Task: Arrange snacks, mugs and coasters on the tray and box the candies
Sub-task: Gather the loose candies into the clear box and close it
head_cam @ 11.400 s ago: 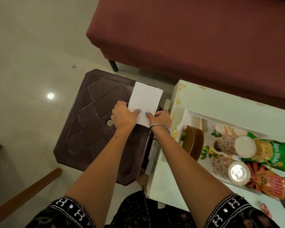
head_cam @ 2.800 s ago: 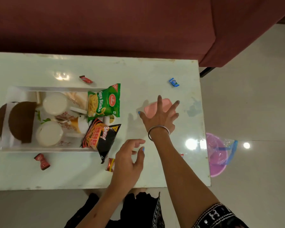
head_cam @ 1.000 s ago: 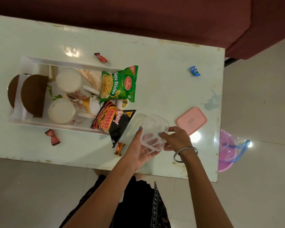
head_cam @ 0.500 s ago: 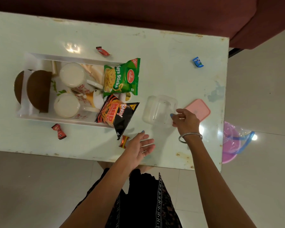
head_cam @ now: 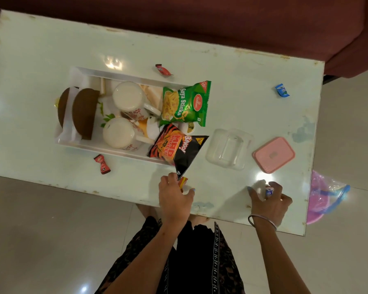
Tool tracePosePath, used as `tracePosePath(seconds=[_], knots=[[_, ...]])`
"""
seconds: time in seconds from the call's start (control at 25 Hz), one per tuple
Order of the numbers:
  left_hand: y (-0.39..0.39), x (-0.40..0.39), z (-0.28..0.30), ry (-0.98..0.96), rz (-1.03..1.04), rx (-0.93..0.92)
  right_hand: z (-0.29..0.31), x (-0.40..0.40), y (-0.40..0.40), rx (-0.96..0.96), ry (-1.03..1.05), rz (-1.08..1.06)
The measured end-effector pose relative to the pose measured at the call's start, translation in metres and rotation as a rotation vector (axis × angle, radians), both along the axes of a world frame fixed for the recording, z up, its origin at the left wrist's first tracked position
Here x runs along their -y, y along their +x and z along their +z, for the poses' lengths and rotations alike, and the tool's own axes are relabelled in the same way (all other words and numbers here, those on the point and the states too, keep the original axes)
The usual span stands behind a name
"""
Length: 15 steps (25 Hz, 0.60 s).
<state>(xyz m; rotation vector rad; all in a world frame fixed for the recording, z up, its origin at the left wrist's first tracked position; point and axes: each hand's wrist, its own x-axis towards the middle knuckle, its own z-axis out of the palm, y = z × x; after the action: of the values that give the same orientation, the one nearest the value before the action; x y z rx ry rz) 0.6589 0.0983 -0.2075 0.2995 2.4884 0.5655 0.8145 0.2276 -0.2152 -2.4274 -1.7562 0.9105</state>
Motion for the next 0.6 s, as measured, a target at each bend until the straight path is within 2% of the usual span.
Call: tracePosePath(seconds=[0.12, 0.32, 0.44, 0.6], knots=[[-0.002, 0.003, -0.009, -0.052, -0.085, 0.001, -0.004, 0.018, -0.023, -0.039, 0.037, 0.11], [-0.019, 0.019, -0.008, 0.091, -0.057, 0.1, -0.008, 0.056, -0.062, -0.123, 0.008, 0.452], [-0.043, 0.044, -0.001, 0.124, 0.116, 0.055, -0.009, 0.073, -0.08, -0.194, 0.037, 0.554], [-0.092, 0.085, -0.003, 0.092, 0.335, -0.152, -0.006, 0.082, -0.098, -0.213, 0.047, 0.613]])
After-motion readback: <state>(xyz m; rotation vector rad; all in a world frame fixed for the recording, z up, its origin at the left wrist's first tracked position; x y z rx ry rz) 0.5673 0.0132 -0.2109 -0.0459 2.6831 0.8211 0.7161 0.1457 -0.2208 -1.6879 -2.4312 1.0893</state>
